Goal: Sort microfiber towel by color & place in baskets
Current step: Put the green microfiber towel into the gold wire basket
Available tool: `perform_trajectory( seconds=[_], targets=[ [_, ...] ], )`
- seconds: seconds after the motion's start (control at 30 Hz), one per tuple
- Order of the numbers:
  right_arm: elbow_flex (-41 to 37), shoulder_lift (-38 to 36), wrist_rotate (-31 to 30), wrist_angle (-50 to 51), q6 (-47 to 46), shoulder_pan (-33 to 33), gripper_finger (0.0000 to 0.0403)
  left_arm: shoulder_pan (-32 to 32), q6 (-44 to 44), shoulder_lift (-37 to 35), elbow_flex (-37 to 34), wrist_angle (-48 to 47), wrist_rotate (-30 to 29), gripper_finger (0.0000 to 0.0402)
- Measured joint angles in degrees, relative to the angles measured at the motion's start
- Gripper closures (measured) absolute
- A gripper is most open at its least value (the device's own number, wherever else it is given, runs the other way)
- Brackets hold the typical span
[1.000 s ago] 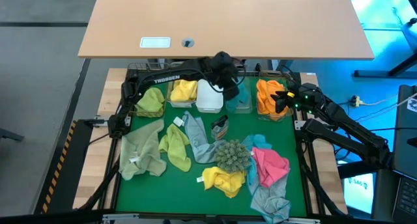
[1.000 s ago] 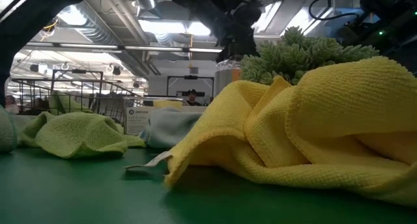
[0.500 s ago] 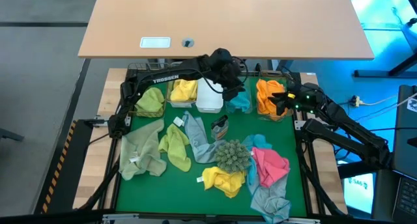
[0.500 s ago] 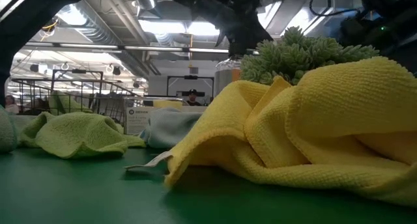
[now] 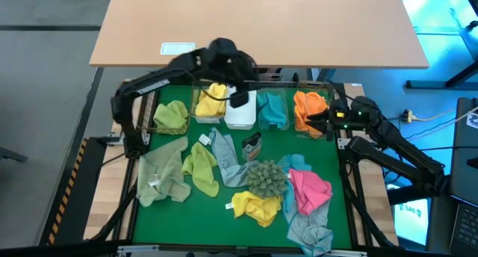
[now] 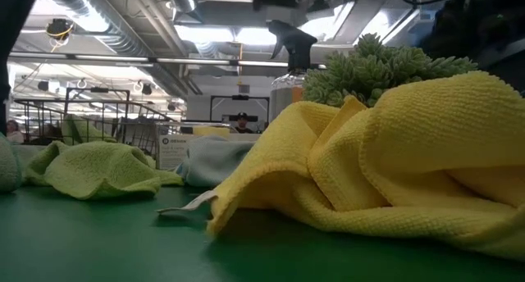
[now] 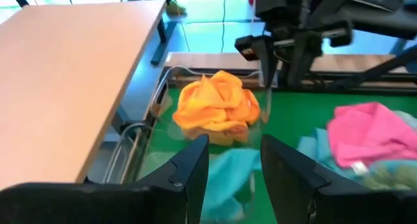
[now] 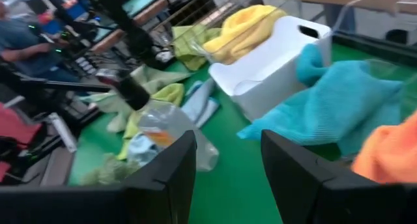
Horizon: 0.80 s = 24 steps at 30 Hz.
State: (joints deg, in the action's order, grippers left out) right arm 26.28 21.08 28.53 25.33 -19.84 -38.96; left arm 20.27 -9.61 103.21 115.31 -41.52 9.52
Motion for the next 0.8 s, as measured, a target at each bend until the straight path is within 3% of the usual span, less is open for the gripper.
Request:
perform_trajectory(
  seconds=[0.23,0.5,0.63,0.8],
  targets=[
    [0.00,0.04,0.93,-7.78,-1.43,3.98,0.0231,-1.68,0.03,-8.36,0.00,-14.09,-1.14,0.0269],
    [0.02,3.28,-5.74,-18.28,-3.05,14.36,0.0231,-5.04,6.95,-16.01,-0.86,-30.99,-4.11,0.0269],
    [0.02,7.56,-8.41,-21.74,-3.08,20.20,0.0231,-8.48,11.24,-18.72,-6.26,-34.01,-4.58,0.0269],
    [0.03,12.49,-10.93,-26.32,-3.04,27.43,0.0231,-13.02,17.02,-22.01,-19.38,-30.84,-4.57,0.0269]
  ],
)
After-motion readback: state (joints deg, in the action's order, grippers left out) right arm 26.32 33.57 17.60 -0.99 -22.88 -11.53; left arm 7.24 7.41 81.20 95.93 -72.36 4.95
